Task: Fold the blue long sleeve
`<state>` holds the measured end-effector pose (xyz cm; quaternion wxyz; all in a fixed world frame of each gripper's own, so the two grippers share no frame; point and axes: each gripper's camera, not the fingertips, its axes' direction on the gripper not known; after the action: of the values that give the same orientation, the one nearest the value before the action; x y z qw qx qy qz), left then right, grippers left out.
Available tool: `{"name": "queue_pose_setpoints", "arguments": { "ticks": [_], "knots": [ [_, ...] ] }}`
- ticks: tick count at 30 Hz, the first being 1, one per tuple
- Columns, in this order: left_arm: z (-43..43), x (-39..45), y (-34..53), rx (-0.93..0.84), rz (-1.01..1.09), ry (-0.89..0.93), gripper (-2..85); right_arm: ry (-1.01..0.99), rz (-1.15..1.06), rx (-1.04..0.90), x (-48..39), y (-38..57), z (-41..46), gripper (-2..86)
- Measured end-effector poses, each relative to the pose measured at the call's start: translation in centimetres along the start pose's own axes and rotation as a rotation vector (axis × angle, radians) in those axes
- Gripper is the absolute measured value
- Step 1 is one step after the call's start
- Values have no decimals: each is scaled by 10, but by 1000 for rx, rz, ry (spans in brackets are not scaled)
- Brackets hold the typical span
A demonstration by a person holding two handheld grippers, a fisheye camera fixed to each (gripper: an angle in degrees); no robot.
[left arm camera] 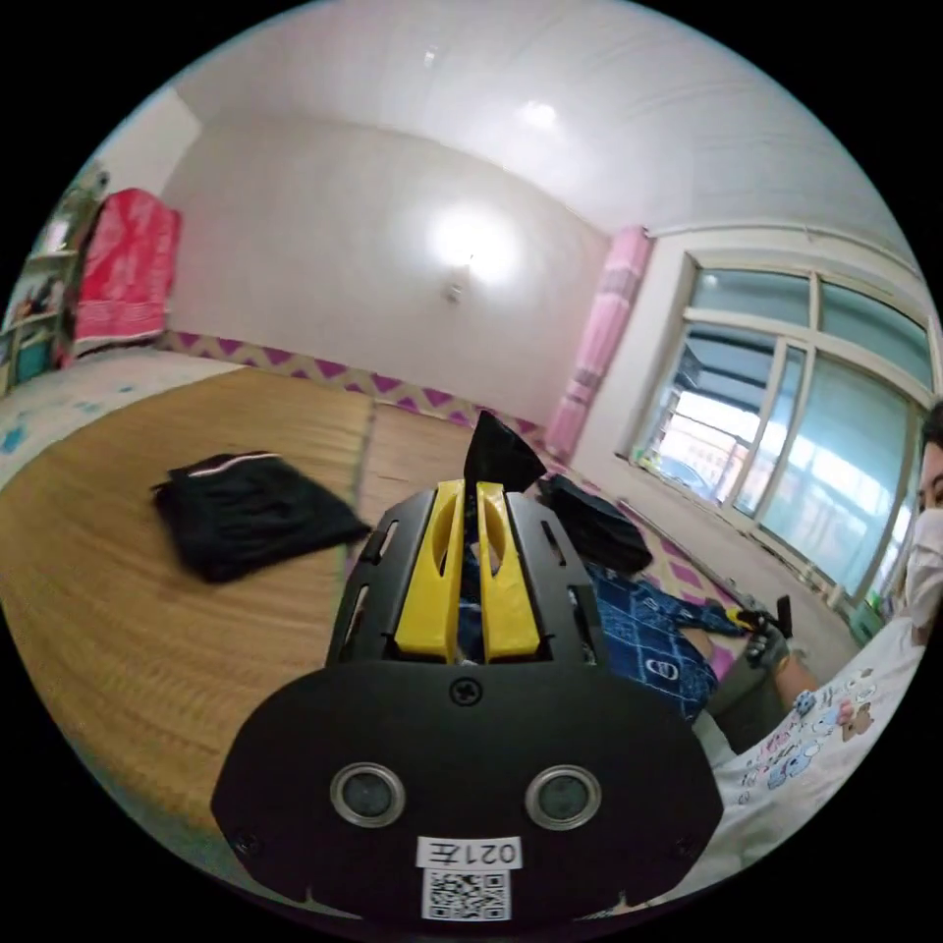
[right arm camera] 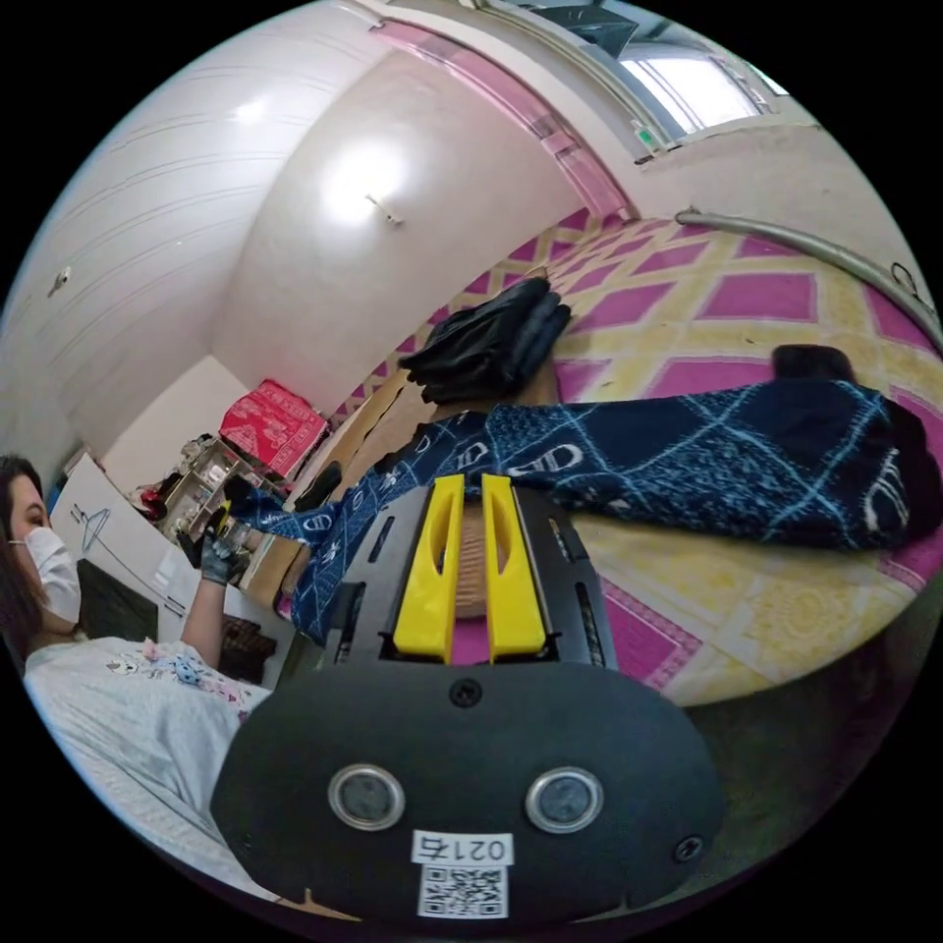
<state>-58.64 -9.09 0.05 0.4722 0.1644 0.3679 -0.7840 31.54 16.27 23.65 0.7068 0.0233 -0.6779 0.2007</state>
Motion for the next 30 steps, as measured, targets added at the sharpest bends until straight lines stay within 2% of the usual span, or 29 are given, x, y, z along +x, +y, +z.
{"name": "queue_pose_setpoints", "arguments": {
  "ticks": [2, 5, 8, 15, 17, 21, 25, 28, 30],
  "knots": [
    [-59, -92, 15, 25, -153, -116, -9, -21, -20, -23, -16, -3, 19, 19],
    [-115, -188, 59, 40, -362, -214, -9, -60, -44, -58, -39, -5, 47, 15],
    [-157, -253, 105, 95, -532, -217, -8, -95, -54, -93, -57, -4, 68, 13],
    [-202, -311, 146, 276, -732, -119, 18, -134, -84, -147, -83, 4, 96, 9],
    [-208, -327, 143, 262, -792, -119, 87, -141, -83, -153, -85, 7, 99, 8],
    [-210, -351, 126, 223, -788, -126, 110, -158, -76, -160, -86, 14, 102, 6],
    [-206, -380, 89, 137, -798, -153, 27, -157, -66, -170, -84, 20, 103, 4],
    [-221, -377, 53, 234, -639, -88, -4, -162, -63, -170, -83, 22, 101, 2],
    [-222, -377, 51, 227, -632, -140, -7, -160, -68, -164, -83, 25, 98, -1]
  ]
}}
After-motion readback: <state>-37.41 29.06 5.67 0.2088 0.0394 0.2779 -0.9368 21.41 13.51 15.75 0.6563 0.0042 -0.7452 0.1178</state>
